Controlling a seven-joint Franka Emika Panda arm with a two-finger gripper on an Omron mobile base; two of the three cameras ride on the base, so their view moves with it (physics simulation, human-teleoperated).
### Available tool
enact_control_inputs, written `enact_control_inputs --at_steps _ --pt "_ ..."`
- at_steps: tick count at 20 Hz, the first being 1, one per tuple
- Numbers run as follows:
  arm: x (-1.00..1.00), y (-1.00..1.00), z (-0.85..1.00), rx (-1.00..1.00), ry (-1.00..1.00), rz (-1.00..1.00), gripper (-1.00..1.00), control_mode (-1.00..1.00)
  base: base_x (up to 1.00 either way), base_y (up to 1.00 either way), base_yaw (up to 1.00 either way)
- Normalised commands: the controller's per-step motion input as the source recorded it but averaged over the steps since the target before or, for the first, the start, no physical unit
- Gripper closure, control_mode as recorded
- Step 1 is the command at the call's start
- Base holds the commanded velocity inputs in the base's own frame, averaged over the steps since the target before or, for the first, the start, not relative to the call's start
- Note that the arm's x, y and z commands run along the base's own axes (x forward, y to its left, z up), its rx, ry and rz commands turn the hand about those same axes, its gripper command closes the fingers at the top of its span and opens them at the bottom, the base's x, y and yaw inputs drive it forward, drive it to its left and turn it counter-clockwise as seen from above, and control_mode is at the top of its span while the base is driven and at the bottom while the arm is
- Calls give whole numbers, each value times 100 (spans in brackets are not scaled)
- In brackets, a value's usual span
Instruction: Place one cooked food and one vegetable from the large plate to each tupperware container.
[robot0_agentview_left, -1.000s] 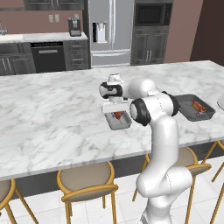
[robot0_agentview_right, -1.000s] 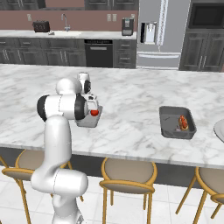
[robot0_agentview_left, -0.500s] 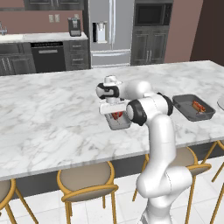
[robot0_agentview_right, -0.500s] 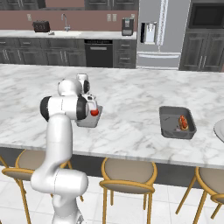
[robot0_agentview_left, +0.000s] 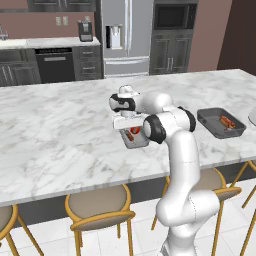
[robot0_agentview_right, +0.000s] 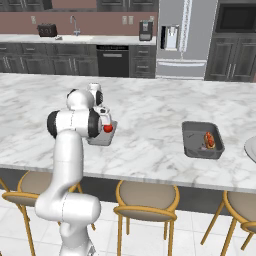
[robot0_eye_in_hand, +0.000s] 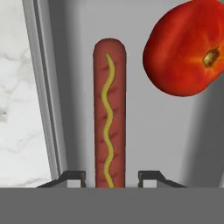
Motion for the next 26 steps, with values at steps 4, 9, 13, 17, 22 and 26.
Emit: enact_control_inputs --at_steps 4,9,13,17,22,26 --pt "0 0 0 0 0 0 -100 -100 0 0 0" --pt "-6 -4 1 0 -7 0 -100 -100 0 0 0" --pt "-71 -25 14 9 -49 0 -100 -100 0 0 0" --pt "-92 -39 18 18 -59 0 -100 -100 0 0 0" --pt "-96 -43 72 26 -51 0 -100 -100 0 0 0" --pt "-59 -33 82 0 -16 1 -100 -100 0 0 0"
